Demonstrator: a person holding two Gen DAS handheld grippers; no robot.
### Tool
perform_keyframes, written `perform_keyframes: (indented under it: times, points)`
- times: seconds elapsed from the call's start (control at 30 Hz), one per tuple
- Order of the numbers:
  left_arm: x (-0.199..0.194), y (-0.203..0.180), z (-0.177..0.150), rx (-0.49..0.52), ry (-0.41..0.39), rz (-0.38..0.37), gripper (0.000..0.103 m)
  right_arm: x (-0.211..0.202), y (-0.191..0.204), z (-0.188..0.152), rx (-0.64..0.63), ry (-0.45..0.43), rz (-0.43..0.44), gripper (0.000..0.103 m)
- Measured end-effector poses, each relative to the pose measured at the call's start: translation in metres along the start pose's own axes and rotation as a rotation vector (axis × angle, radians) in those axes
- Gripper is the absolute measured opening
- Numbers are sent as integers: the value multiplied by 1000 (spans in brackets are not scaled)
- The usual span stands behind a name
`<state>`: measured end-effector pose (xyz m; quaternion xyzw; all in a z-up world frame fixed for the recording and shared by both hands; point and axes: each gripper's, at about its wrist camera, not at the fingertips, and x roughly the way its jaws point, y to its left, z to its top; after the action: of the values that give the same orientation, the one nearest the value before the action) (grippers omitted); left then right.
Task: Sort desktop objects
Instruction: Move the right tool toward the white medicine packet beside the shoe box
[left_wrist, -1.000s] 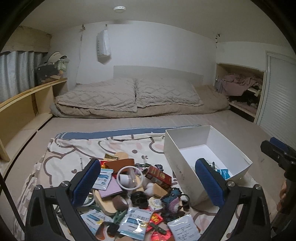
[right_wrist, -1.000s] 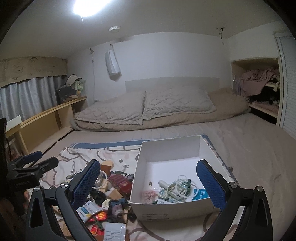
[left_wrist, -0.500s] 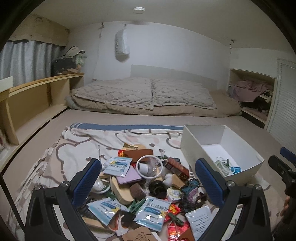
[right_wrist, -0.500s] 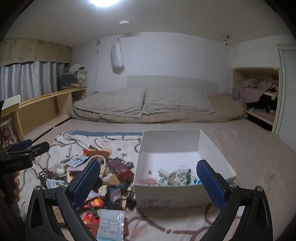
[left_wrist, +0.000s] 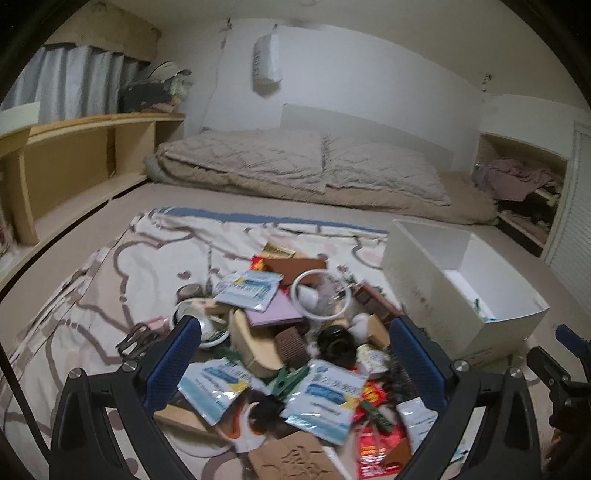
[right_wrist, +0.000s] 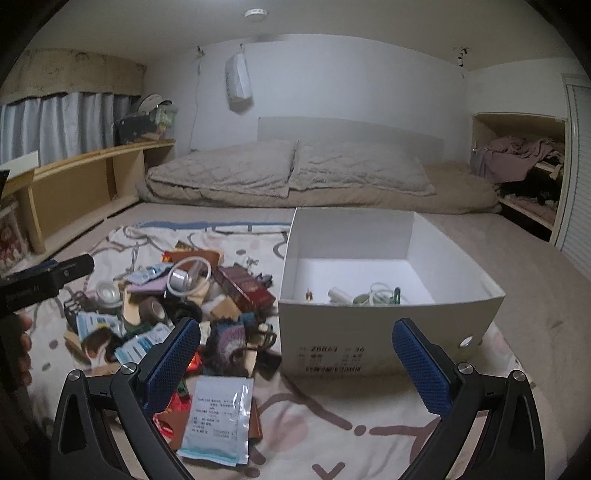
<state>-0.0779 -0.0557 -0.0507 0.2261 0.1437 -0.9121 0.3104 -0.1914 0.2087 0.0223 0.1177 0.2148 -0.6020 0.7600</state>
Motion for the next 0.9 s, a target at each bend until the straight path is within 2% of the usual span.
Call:
perform_keyframes:
  times: [0.17, 0.3, 0.57, 0.8, 0.9]
  points:
    - [11, 13, -7, -27, 34, 45, 103, 12, 5, -15, -19, 18, 2, 103]
    - [19, 19, -13, -57, 78, 67, 103, 25, 14, -30, -39, 68, 13, 103]
    - [25, 19, -29, -36, 139, 106, 103, 50, 34, -54, -42, 225, 101, 103]
    - [29, 17, -43, -23, 190, 108, 103, 64, 42, -68, -17, 325, 152, 103]
    - [31, 15, -46, -16, 208, 97, 103, 68, 46, -74, -46, 359, 134, 103]
